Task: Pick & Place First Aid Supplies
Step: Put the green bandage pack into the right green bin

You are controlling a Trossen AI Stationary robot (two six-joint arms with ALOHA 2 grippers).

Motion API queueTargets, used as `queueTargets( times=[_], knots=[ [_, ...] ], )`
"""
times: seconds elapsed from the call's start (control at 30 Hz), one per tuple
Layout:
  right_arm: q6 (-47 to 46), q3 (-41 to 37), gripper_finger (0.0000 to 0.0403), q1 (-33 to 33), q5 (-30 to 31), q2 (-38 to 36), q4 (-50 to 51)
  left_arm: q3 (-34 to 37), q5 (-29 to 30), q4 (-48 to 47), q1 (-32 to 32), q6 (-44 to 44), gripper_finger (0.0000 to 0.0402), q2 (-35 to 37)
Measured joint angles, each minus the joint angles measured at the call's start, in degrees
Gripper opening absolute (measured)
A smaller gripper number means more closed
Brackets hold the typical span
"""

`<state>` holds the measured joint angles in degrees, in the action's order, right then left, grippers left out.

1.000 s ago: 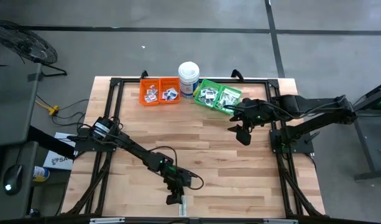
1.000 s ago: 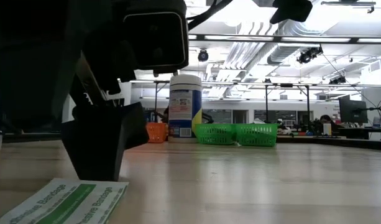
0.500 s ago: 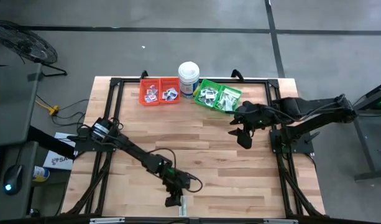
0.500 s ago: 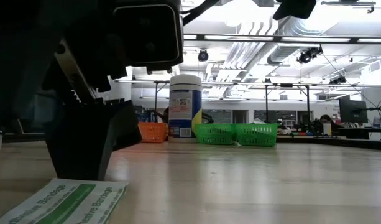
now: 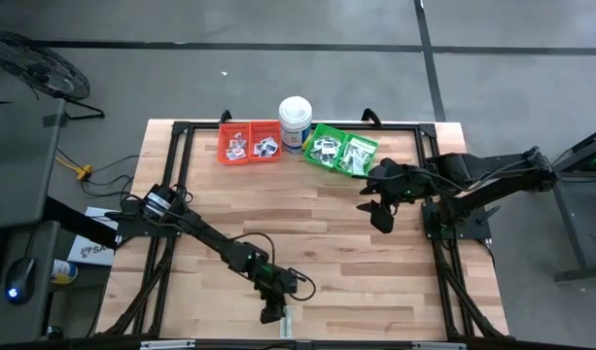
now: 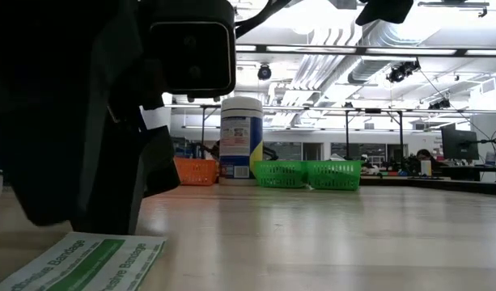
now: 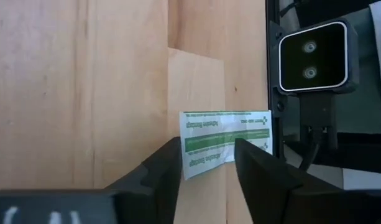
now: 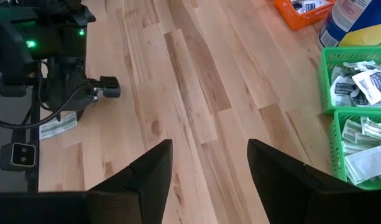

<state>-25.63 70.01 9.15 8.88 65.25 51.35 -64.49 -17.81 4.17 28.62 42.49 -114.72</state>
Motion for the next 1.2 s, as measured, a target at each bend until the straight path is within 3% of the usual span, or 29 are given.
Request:
queueTargets(
  times=[0.63,0.9,1.2],
  knots=[
    [0.00,-0.01,0.0201,0.00,-0.02,0.00,0.00,0.00,2.68,-0.21,-0.01,-0.28,0.0067,-0.04],
    [0.10,0.00,0.0201,0.00,-0.02,0.01,0.02,0.00,1.51,-1.30,-0.13,-0.23,0.0006,-0.06],
    [0.13,-0.01,0.0201,-0.02,-0.06,0.02,0.04,0.00,0.64,-1.14,-0.11,-1.80,0.0001,0.26]
  ],
)
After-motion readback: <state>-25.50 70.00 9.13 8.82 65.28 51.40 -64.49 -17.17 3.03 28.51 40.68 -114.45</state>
